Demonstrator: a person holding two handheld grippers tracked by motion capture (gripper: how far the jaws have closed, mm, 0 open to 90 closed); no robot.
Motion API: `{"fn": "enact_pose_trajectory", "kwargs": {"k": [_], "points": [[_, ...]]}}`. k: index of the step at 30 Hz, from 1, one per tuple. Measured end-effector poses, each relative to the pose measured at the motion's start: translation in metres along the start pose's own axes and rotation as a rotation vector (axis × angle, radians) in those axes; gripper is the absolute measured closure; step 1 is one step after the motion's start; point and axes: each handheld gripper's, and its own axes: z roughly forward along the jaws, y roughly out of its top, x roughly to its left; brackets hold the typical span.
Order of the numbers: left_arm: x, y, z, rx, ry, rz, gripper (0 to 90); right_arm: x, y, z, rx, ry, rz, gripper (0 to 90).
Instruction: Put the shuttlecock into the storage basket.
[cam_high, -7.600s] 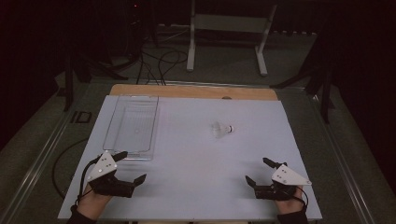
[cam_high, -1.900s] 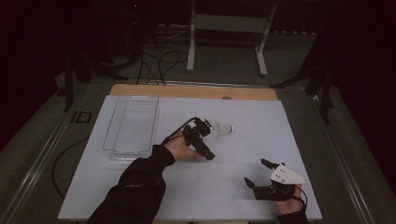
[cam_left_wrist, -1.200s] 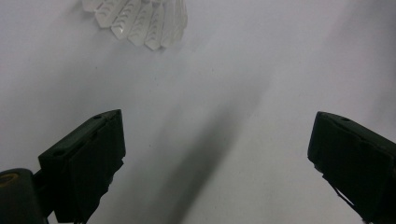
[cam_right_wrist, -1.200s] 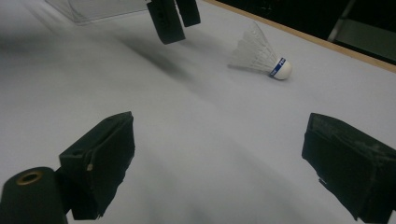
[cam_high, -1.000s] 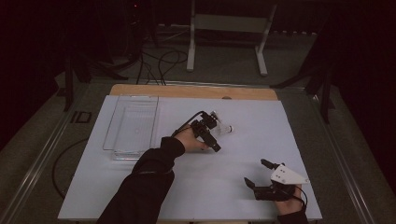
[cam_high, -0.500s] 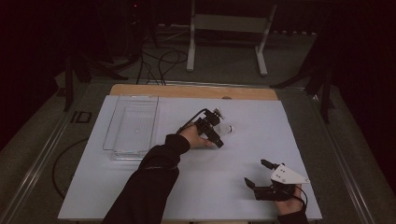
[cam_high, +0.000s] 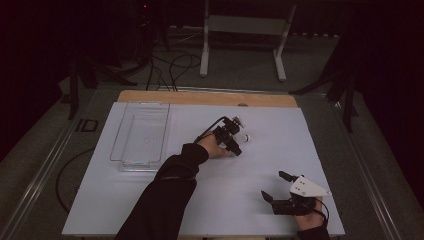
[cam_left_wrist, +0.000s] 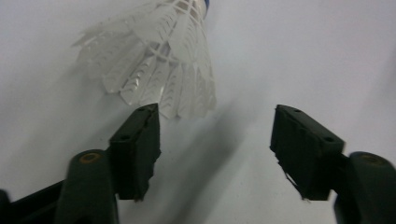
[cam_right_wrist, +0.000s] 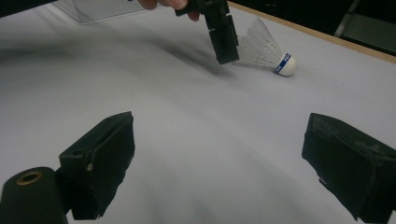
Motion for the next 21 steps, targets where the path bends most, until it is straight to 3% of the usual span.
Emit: {"fn": "enact_pose_trajectory", "kwargs": {"k": [1,3,8,13,21], "points": [[0.002,0.002,0.002,-0.012,0.007,-0.005,38.7,0.0,0.0,0.0,0.0,0.0,0.0,9.4],[0.003,0.003,0.003,-0.02,0.012,-0.006,47.1,0.0,0.0,0.0,0.0,0.004,0.001,9.4],[0.006,0.006,0.007,-0.043,0.031,-0.005,52.8,-0.001,0.0,0.0,0.001,0.009,0.002,9.4],[0.009,0.007,0.009,-0.062,0.02,-0.023,59.8,-0.001,-0.001,0.001,0.002,0.012,0.003,9.4],[0.007,0.009,0.017,-0.047,0.007,0.016,68.8,-0.002,-0.001,0.001,0.004,0.012,0.009,9.4]]}}
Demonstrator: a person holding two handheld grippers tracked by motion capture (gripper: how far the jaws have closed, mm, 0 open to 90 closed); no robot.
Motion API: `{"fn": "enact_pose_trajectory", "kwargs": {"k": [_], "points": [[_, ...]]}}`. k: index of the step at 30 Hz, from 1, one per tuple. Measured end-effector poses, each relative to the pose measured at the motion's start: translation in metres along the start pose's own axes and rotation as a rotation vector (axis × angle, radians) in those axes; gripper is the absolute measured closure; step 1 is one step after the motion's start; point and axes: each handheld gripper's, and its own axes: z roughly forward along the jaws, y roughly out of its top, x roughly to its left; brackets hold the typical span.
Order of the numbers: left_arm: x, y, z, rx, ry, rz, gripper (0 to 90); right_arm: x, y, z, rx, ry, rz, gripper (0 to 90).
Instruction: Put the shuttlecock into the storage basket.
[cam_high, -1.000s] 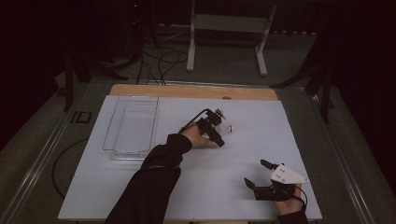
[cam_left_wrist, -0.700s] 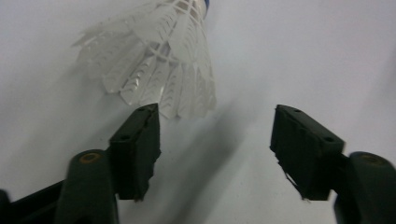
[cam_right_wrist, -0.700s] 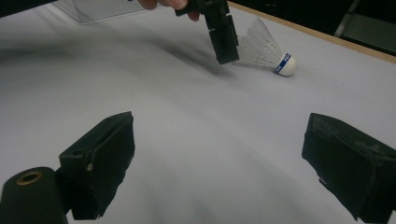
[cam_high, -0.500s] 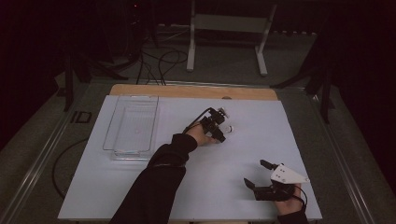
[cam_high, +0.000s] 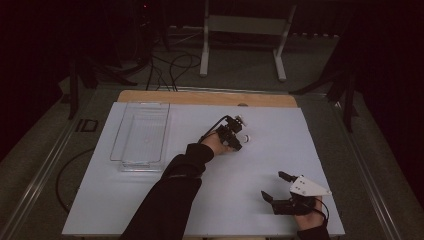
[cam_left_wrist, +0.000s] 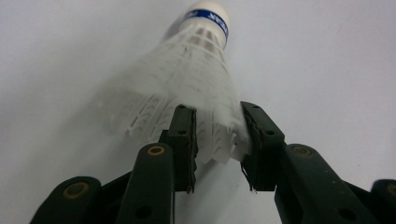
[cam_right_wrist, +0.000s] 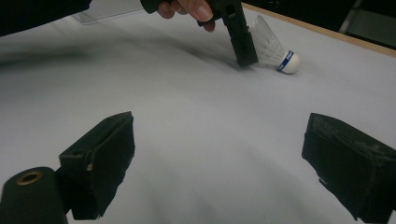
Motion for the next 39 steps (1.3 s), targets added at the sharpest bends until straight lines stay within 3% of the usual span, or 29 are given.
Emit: {"fn": "enact_pose_trajectory", "kwargs": {"k": [5,12,20,28,39], "points": [[-0.002,0.002,0.0,-0.014,0.001,0.007,73.8,-0.001,-0.001,0.0,0.0,0.001,0.003,9.4],[-0.003,0.003,0.0,-0.013,0.015,0.02,89.3,-0.001,-0.001,0.0,0.001,0.001,0.003,9.4],[-0.004,0.004,-0.006,-0.027,0.017,0.032,90.0,-0.001,0.0,0.0,0.003,0.002,0.003,9.4],[-0.005,0.001,-0.018,-0.035,0.019,0.07,90.0,-0.001,0.0,0.0,0.0,-0.008,-0.002,9.4],[-0.007,-0.003,-0.034,-0.011,0.008,0.097,90.0,0.0,0.0,0.0,0.005,-0.008,0.0,9.4]]}}
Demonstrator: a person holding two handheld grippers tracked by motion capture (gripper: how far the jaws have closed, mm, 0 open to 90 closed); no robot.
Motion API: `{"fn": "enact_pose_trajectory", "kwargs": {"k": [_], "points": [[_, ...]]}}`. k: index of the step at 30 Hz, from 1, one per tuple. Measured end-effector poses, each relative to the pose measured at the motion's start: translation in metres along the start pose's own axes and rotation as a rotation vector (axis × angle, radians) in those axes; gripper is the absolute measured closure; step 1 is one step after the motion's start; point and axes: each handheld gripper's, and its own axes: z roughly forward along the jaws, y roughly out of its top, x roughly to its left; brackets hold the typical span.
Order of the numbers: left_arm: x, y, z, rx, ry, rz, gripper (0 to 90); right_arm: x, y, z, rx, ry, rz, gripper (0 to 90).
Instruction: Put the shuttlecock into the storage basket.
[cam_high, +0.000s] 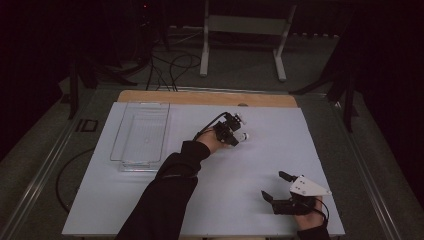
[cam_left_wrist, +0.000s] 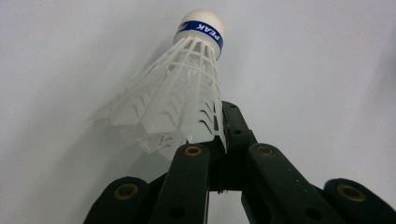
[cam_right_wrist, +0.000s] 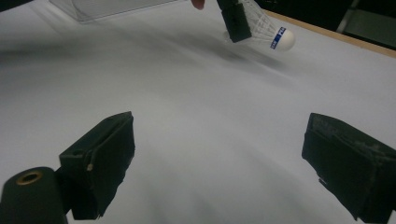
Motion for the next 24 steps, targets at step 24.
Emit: {"fn": "enact_pose_trajectory", "kwargs": {"k": [24], "points": [[-0.025,-0.016,-0.034,0.044,-0.033,0.091,90.0,0.001,0.001,0.0,-0.005,-0.003,-0.011,9.4]]}}
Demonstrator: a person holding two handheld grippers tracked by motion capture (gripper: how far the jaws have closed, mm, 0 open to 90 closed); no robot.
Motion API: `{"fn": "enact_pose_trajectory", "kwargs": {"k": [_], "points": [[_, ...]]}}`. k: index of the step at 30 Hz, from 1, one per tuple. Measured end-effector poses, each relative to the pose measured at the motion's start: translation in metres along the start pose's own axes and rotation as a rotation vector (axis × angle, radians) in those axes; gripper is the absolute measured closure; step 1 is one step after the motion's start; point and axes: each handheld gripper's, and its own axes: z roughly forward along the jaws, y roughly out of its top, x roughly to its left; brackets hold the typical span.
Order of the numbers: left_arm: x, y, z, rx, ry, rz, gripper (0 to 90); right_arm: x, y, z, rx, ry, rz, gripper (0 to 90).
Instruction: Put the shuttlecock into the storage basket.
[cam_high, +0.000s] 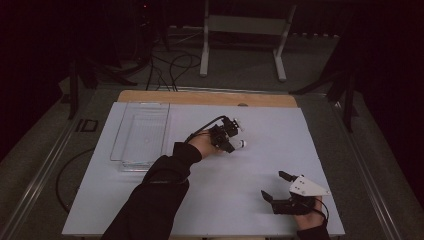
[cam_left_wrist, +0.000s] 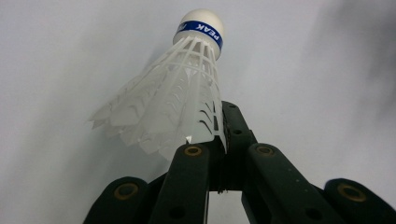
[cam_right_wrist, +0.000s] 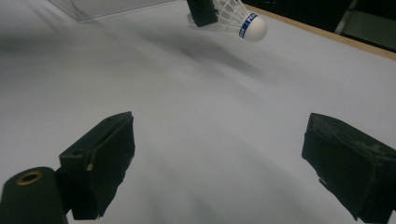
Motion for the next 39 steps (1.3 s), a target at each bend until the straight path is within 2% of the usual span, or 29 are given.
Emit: {"fn": "enact_pose_trajectory", "kwargs": {"k": [5,10,21,35,39], "points": [[-0.003,-0.004,-0.004,0.012,0.001,0.008,90.0,0.0,0.0,0.0,0.002,0.001,0.001,9.4],[-0.006,-0.006,-0.01,0.013,-0.013,0.02,90.0,0.0,0.0,0.001,0.005,0.001,0.0,9.4],[-0.011,-0.01,-0.026,0.008,-0.01,0.035,90.0,0.0,0.0,0.002,0.01,0.003,0.007,9.4],[-0.015,-0.017,-0.046,0.004,-0.002,0.079,90.0,0.0,-0.001,0.002,0.011,0.0,0.0,9.4],[-0.015,-0.019,-0.049,0.005,-0.013,0.087,90.0,0.0,-0.001,0.002,0.01,-0.003,0.002,9.4]]}}
